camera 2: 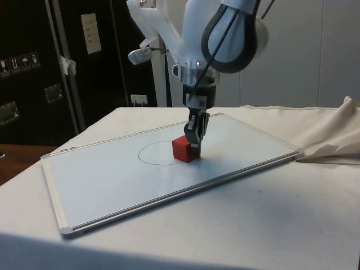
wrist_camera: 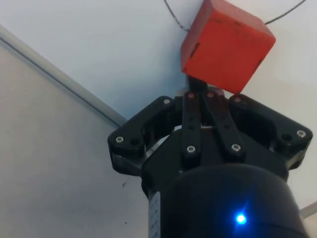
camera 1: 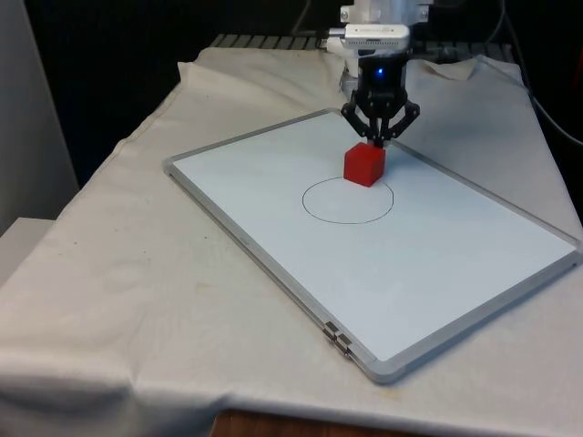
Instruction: Push the cube into the marked area.
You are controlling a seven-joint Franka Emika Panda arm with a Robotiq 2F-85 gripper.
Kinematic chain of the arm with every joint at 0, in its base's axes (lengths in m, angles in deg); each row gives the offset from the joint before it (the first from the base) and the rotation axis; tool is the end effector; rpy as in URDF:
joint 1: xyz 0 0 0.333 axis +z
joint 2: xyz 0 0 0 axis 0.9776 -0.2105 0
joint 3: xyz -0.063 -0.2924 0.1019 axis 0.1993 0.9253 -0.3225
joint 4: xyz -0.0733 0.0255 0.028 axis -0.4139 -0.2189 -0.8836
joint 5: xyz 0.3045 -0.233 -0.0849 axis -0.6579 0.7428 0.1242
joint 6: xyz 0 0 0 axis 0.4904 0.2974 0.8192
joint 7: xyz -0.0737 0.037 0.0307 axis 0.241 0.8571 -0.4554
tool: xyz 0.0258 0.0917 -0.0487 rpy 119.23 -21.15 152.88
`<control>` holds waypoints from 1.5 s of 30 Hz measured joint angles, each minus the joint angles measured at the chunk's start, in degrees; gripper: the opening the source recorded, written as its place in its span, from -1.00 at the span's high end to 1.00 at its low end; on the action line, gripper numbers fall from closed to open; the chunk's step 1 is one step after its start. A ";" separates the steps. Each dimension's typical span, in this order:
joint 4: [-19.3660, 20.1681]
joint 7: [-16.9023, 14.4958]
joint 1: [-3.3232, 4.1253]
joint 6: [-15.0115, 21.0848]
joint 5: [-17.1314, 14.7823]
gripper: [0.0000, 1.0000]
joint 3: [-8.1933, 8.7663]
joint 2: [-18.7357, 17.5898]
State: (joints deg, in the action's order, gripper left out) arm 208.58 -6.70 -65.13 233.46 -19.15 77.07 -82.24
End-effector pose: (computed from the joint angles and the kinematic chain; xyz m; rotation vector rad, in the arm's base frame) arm 0.4465 0.0204 0.1988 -3.1069 0.0195 -0.2149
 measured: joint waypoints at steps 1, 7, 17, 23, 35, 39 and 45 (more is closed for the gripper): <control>0.00 0.00 0.00 0.00 0.00 1.00 0.00 0.00; -2.01 -0.63 -0.23 -1.15 0.06 1.00 0.63 -0.92; -4.98 -1.26 -0.40 -3.38 1.95 1.00 2.75 -2.29; -6.93 -1.26 -0.40 -4.01 3.04 1.00 3.72 -4.47; -8.59 -1.38 -0.40 -4.93 4.70 1.00 5.61 -7.05; -9.22 -1.26 -0.40 -5.50 7.16 1.00 7.56 -7.10; -11.69 -1.32 -0.46 -7.51 8.77 1.00 9.17 -7.45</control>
State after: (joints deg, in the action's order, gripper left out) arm 196.89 -8.02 -65.59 225.96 -10.38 86.24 -89.69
